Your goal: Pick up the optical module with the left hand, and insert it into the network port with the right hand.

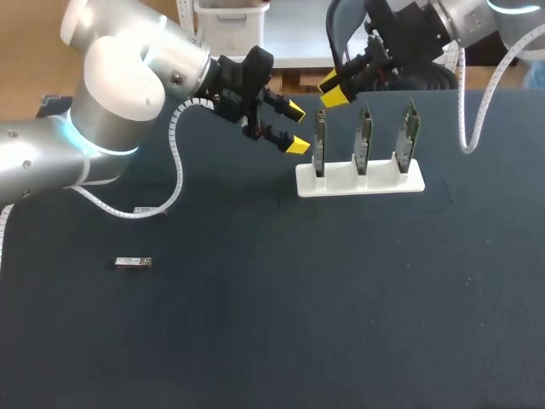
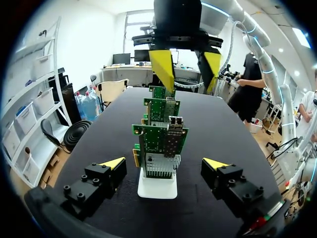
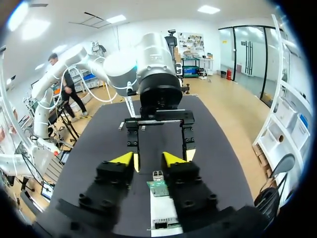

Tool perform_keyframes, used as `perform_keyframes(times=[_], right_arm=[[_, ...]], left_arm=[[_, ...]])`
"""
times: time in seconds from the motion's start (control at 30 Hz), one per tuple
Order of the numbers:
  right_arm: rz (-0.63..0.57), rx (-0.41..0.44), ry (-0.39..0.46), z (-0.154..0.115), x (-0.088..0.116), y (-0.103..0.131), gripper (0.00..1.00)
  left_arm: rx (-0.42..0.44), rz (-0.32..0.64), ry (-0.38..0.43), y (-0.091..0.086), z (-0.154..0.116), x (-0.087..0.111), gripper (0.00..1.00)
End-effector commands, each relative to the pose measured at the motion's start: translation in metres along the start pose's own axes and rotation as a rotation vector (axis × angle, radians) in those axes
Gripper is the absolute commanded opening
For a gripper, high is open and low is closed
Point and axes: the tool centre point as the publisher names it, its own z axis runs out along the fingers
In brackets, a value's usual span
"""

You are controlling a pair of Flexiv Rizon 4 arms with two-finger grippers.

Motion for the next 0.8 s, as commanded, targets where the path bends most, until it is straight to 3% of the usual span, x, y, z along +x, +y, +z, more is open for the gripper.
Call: perform_keyframes(times=[0.03, 0.8], right_arm=[[-0.003, -0.002, 0.01, 0.005, -0.001, -0.003, 0.0], [0.024, -0.012, 0.051, 0.018, 0.013, -0.008, 0.0]], left_arm=[[-0.005, -0.002, 0.003, -0.002, 0.0, -0.001, 1.0], [-0.005, -0.002, 0.003, -0.002, 0.0, -0.001, 1.0]])
